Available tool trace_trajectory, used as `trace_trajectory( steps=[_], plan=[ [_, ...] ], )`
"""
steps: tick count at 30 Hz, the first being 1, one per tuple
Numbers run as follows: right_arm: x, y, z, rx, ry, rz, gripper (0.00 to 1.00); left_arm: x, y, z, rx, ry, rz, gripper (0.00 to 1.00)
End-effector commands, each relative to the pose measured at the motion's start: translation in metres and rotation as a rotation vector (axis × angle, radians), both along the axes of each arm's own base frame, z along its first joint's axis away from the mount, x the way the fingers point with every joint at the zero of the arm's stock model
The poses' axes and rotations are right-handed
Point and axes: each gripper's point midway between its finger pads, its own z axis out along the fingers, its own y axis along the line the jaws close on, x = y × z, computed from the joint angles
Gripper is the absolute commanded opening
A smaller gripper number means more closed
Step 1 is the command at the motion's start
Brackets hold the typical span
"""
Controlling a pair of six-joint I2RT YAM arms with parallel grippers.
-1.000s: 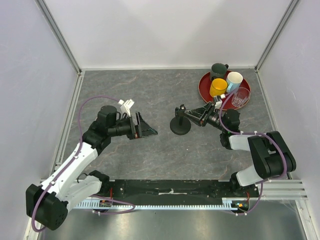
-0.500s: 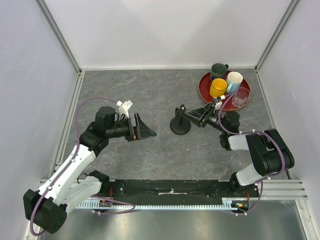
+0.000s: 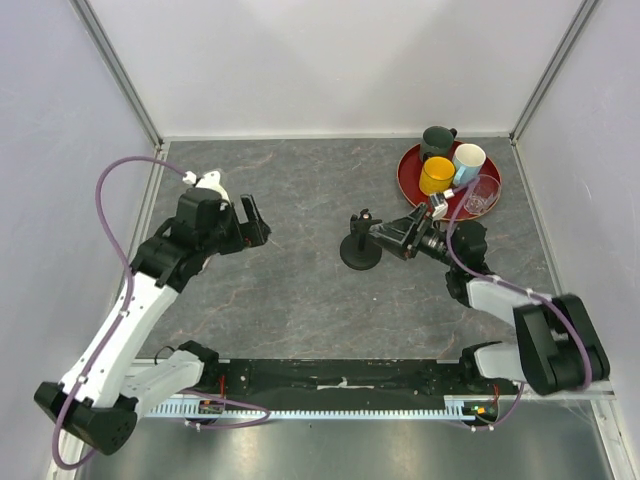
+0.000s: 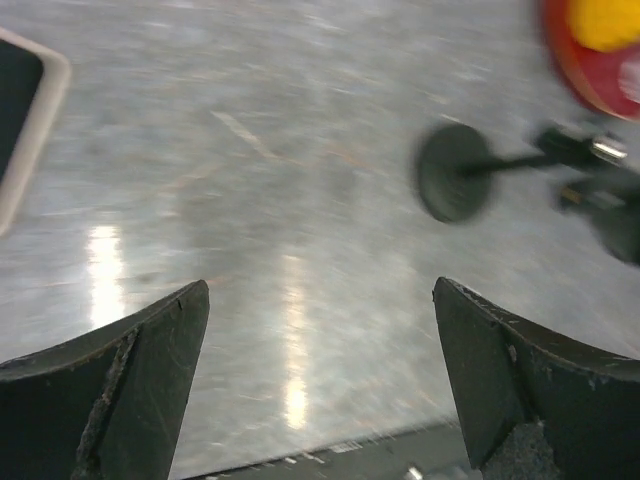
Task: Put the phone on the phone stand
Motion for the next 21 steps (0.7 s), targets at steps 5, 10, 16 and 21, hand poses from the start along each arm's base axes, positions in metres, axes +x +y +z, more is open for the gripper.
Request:
trace_trajectory(
  steps=[5,10,16,21],
  plan=[
    [-0.013,-0.034,-0.011,-0.391,-0.136,-0.1,0.98,0.057,0.124,-0.081,0.475,0.239,0.396,1.0],
    [-0.026,-0.052,0.013,-0.486,-0.261,-0.178,0.98,0.112,0.175,-0.103,0.294,0.355,0.61,1.0],
    [-0.044,-0.047,0.024,-0.466,-0.32,-0.122,0.98,0.173,0.25,-0.149,0.334,0.429,0.789,0.94],
    [-0.055,-0.046,0.024,-0.456,-0.331,-0.097,0.98,0.193,0.264,-0.177,0.256,0.476,0.772,0.96]
  ],
)
